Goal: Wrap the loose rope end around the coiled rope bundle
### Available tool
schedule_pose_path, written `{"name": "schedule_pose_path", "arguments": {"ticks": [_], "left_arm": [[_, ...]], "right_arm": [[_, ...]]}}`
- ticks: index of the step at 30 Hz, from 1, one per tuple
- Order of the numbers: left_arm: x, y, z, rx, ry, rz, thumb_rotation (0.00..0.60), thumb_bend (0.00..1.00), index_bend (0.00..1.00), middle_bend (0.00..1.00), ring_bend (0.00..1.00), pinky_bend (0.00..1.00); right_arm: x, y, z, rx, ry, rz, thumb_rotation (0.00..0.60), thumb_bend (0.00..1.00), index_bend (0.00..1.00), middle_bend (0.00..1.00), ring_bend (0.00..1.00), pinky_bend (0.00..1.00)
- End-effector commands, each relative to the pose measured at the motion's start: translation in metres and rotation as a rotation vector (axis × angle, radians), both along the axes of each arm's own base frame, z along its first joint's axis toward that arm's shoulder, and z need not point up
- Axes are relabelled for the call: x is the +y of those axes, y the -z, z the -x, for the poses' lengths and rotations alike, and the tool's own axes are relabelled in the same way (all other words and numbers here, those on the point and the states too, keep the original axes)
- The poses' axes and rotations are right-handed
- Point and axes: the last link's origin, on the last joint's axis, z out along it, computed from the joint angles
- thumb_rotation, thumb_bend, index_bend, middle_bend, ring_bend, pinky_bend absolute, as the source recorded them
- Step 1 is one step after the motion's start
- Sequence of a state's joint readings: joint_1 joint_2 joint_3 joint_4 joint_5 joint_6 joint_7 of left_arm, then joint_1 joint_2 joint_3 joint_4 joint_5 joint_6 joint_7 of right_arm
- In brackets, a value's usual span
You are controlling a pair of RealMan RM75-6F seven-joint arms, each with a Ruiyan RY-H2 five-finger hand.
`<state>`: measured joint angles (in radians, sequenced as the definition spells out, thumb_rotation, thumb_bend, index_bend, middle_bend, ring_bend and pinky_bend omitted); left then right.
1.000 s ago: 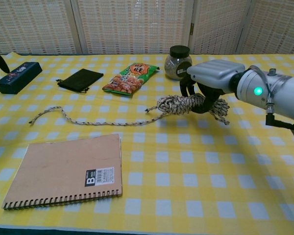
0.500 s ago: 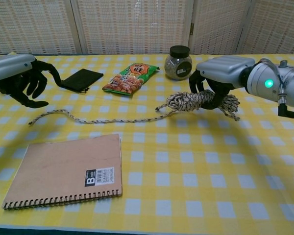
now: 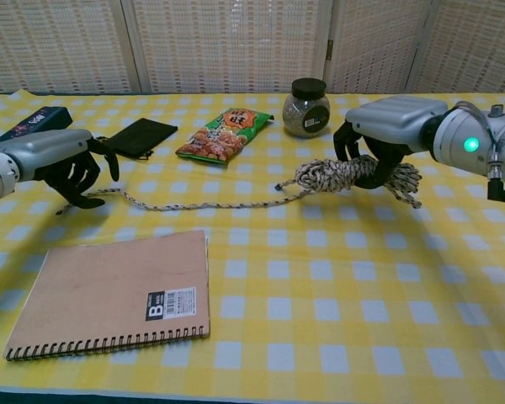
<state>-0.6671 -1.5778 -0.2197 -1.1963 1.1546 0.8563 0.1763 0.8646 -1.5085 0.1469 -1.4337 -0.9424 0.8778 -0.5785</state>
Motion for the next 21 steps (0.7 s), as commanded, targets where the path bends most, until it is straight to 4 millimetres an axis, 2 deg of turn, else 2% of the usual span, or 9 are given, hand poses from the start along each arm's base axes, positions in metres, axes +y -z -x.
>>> {"name": "schedule_pose_path", "arguments": {"ticks": [1, 10, 21], "left_arm": [[0.004, 0.005, 0.005, 0.007, -0.032, -0.008, 0.6, 0.32, 0.46, 0.79, 0.71, 0.73], [0.013, 0.005, 0.019, 0.002, -0.106, -0.049, 0.6, 0.35, 0.48, 0.8, 0.72, 0.73], [0.015, 0.002, 0.03, 0.006, -0.14, -0.059, 0.6, 0.39, 0.53, 0.8, 0.72, 0.73]], "right_arm": [[0.0, 0.0, -0.001, 0.0, -0.002, -0.002, 0.6, 0.61, 0.7, 0.61, 0.65, 0.6], [0.001, 0.002, -0.001, 0.004, -0.003, -0.008, 0.6, 0.61, 0.7, 0.61, 0.65, 0.6], [0.001, 0.003, 0.001, 0.007, 0.003, -0.009, 0.6, 0.61, 0.71, 0.61, 0.65, 0.6]]}}
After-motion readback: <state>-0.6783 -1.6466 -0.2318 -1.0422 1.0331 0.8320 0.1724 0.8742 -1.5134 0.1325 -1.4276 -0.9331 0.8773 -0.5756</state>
